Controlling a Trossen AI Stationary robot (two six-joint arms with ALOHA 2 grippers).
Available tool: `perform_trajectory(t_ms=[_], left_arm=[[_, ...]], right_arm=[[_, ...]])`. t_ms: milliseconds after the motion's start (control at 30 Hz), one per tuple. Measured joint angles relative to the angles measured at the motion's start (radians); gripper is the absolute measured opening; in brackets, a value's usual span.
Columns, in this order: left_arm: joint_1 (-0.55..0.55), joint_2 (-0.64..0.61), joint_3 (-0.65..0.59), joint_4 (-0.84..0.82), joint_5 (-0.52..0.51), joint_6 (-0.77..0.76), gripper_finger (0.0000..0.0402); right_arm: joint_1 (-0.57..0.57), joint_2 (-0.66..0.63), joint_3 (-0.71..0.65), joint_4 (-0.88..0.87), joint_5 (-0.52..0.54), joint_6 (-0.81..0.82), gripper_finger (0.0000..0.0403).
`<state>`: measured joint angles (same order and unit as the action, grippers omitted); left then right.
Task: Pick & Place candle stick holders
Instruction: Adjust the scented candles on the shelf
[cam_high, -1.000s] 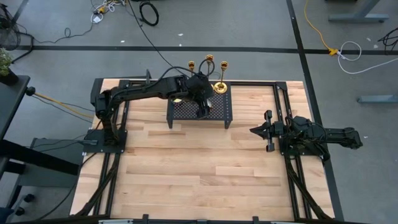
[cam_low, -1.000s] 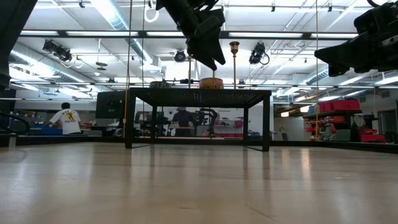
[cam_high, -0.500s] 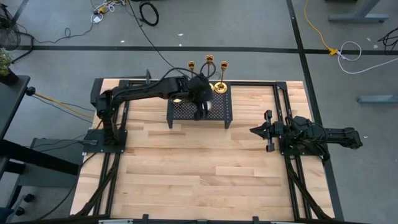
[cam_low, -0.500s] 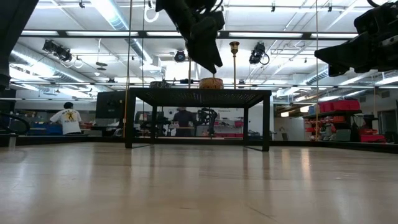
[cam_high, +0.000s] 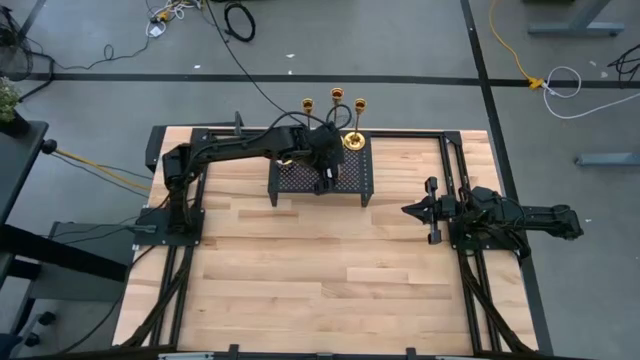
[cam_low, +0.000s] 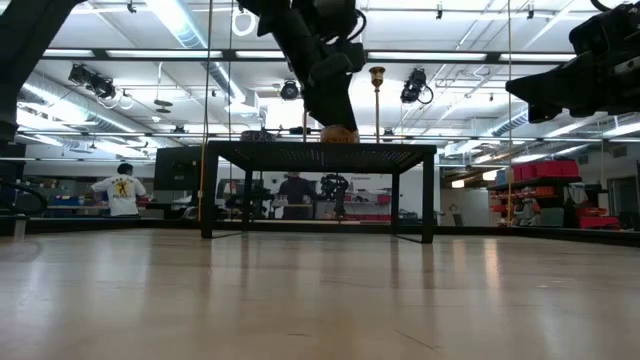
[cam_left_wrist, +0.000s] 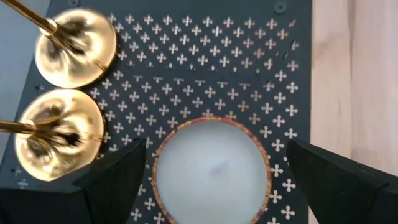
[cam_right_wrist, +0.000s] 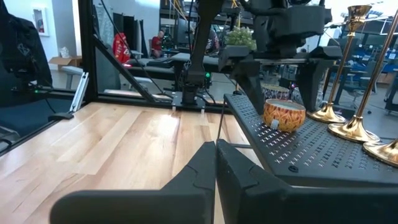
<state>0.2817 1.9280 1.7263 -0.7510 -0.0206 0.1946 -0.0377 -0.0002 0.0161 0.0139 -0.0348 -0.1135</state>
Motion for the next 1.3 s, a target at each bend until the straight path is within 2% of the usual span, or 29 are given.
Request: perform_trajectory(t_ms=[500, 900, 1300], left_arm=[[0.002, 0.026, -0.001, -0.039, 0.000, -0.007, 0.0385], [0.002, 0.026, 0.000, -0.039, -0.012, -0.008, 0.0320], [-0.002, 0.021, 0.006, -0.046, -0.012, -0.038, 0.0312]], right_arm=[[0.000, 0.000, 0.000, 0.000, 0.000, 0.000, 0.0013], [0.000, 0.000, 0.000, 0.000, 0.000, 0.000, 0.0013], [0.000, 0.000, 0.000, 0.000, 0.000, 0.000, 0.0013]])
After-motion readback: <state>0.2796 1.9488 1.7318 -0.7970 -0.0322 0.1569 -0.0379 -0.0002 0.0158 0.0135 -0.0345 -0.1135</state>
